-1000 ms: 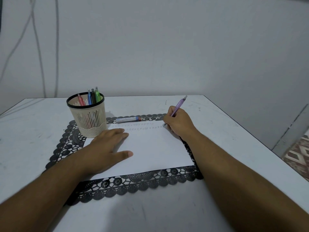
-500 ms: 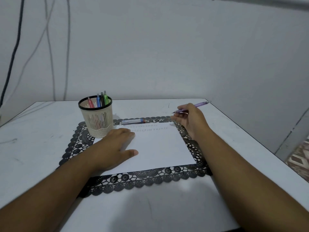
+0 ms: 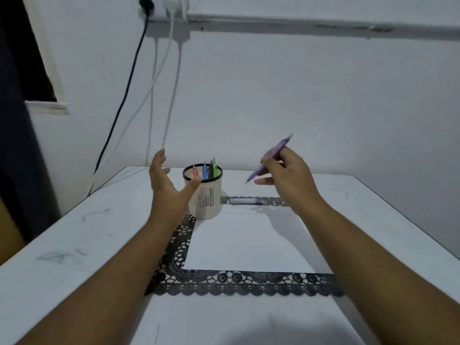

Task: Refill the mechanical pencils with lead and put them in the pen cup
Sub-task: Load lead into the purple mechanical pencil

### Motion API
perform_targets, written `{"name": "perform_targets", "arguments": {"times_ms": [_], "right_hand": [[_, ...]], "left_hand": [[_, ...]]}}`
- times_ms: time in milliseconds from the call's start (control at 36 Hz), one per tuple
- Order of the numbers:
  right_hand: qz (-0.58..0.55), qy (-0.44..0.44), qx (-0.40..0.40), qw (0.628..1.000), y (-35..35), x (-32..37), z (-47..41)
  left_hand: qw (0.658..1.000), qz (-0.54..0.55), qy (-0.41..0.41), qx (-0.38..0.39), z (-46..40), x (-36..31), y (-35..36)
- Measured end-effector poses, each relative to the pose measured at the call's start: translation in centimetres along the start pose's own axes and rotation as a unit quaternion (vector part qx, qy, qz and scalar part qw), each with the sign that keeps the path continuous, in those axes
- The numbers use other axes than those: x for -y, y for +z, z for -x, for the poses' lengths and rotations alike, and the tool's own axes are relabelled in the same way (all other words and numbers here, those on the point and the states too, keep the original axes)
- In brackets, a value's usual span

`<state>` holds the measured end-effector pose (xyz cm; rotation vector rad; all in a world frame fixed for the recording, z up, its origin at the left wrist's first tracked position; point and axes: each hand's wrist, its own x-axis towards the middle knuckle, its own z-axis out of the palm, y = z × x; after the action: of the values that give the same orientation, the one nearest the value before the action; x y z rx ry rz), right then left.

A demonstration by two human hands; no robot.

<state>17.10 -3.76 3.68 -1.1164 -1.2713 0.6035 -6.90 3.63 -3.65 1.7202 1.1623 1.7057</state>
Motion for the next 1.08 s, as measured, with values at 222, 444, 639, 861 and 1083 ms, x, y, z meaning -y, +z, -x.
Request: {"name": "perform_targets", "arguments": {"times_ms": [222, 444, 639, 861, 1083], "right_hand": [[0.120, -0.143, 0.035, 0.982, 5.7, 3.2, -3.2], [0.331, -0.147, 0.076, 0.929, 9.6, 1.4, -5.3], [0.432, -0.121, 0.104, 0.888, 11.1, -0.3, -5.6], [0.419, -0.108, 0.095, 0.896, 10.6, -1.0, -5.1], [0.339, -0.083, 0.057, 0.935, 4.7, -1.9, -2.4]], "left_hand": [[0.974, -0.016, -0.100, 0.201, 0.4, 2.2, 0.8], [0.975, -0.003, -0.078, 0.210, 0.4, 2.5, 0.6], [0.975, -0.004, -0.077, 0.209, 0.2, 2.8, 0.7], [0.974, -0.016, -0.086, 0.208, 0.1, 3.1, 0.6], [0.990, -0.061, -0.078, 0.100, -0.8, 2.0, 0.8]]}}
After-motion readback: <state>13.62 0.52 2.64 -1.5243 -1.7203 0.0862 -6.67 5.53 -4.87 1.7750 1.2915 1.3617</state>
